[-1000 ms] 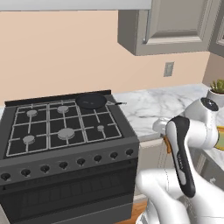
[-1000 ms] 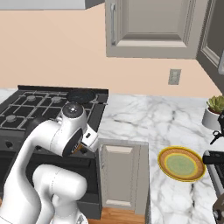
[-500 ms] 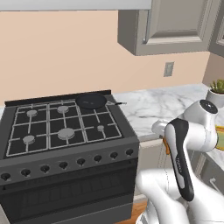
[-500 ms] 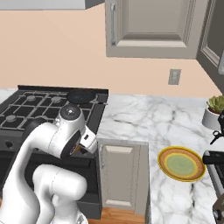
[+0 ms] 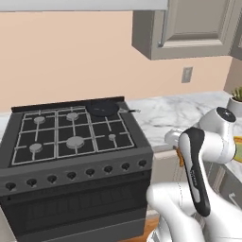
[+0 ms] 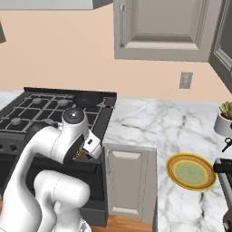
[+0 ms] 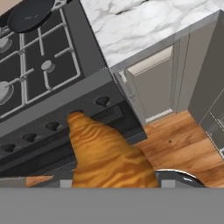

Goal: Pick the croissant and place it on the pan. Then turn on the stove to warm the croissant.

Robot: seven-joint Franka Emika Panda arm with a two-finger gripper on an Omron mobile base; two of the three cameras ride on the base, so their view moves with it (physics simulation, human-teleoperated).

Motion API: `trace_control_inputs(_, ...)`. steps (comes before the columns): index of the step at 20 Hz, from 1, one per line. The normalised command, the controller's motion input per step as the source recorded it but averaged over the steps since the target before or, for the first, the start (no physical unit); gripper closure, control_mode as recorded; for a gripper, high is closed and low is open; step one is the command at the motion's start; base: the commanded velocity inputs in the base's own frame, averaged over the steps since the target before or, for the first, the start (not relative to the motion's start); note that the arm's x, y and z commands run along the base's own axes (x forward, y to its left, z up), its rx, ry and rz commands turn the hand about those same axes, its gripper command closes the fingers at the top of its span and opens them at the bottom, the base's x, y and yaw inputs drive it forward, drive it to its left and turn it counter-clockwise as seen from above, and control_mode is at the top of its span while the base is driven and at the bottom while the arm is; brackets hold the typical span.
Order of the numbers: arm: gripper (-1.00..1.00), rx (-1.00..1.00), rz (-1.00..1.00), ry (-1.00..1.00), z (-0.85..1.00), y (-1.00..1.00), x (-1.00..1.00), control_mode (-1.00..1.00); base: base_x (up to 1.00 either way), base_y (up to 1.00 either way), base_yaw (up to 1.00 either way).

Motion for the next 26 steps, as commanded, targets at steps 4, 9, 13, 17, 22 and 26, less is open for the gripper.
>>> trace_control_inputs(4,1.00,0.00,0.00,0.00,0.00,0.00,0.00,1.00,-0.41,0.00,0.14)
trace_control_inputs(9,1.00,0.00,0.00,0.00,0.00,0.00,0.00,1.00,-0.30,0.07,0.14)
trace_control_inputs(13,1.00,0.00,0.00,0.00,0.00,0.00,0.00,1.00,0.00,0.37,0.15)
trace_control_inputs(17,1.00,0.00,0.00,0.00,0.00,0.00,0.00,1.00,0.00,0.57,0.15)
trace_control_inputs(22,1.00,0.00,0.00,0.00,0.00,0.00,0.00,1.00,0.00,0.67,0.11)
trace_control_inputs(26,1.00,0.00,0.00,0.00,0.00,0.00,0.00,1.00,0.00,0.68,0.07)
